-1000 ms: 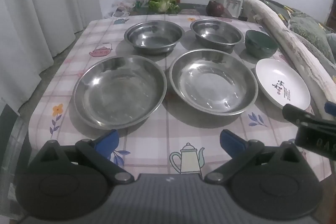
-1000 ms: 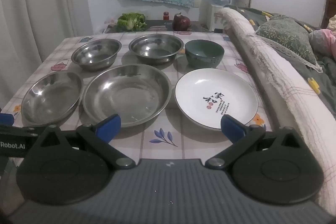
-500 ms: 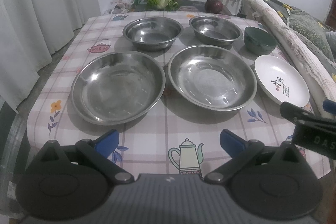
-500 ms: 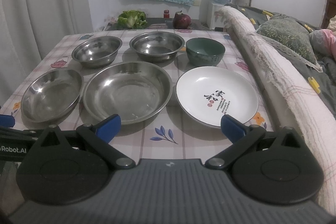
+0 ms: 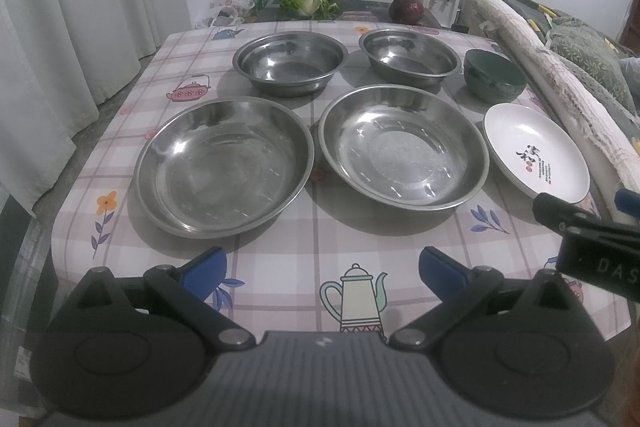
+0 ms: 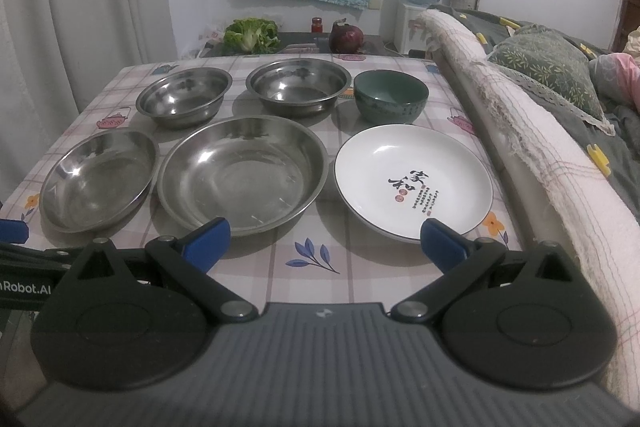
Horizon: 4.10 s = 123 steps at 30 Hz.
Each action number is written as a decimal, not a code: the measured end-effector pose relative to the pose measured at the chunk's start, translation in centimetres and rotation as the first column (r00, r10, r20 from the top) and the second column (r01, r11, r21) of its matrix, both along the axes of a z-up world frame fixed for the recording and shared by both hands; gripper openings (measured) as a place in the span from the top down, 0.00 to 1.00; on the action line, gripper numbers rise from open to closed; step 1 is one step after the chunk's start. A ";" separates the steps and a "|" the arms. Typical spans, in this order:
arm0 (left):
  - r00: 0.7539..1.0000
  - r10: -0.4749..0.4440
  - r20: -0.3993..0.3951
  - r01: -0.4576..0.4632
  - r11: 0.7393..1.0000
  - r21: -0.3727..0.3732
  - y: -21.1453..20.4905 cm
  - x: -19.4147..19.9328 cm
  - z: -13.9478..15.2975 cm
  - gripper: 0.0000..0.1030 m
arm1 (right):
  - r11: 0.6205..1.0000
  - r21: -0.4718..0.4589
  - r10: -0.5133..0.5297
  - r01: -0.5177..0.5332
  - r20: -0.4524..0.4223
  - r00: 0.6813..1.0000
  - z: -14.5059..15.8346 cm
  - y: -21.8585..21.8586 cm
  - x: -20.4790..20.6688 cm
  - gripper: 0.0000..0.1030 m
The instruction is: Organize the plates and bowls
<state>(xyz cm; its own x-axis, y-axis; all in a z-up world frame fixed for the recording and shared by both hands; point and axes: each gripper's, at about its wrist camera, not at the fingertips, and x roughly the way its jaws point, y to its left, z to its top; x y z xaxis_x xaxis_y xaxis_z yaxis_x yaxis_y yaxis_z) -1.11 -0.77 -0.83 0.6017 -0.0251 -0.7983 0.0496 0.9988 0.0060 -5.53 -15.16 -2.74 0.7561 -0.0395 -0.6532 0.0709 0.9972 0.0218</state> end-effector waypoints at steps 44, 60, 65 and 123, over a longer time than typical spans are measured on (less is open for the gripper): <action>0.998 0.028 0.050 -0.032 0.996 0.083 1.1 2.6 0.1 0.00 | 0.991 -0.003 0.136 -0.136 0.040 0.990 0.1 1.0 1.7 0.01; 0.996 0.043 0.078 -0.044 0.999 0.019 8.1 13.2 2.5 0.00 | 0.950 0.181 0.224 -0.254 0.171 0.959 3.8 3.2 12.3 0.01; 0.998 0.021 0.067 -0.015 0.996 -0.093 10.4 16.7 2.3 0.00 | 0.923 0.273 0.240 -0.271 0.142 0.960 2.5 4.5 17.0 0.01; 0.997 0.000 -0.074 0.002 1.000 0.024 8.9 31.4 -3.5 0.74 | 0.876 0.353 0.350 -0.328 0.003 0.937 -4.2 7.6 33.0 0.85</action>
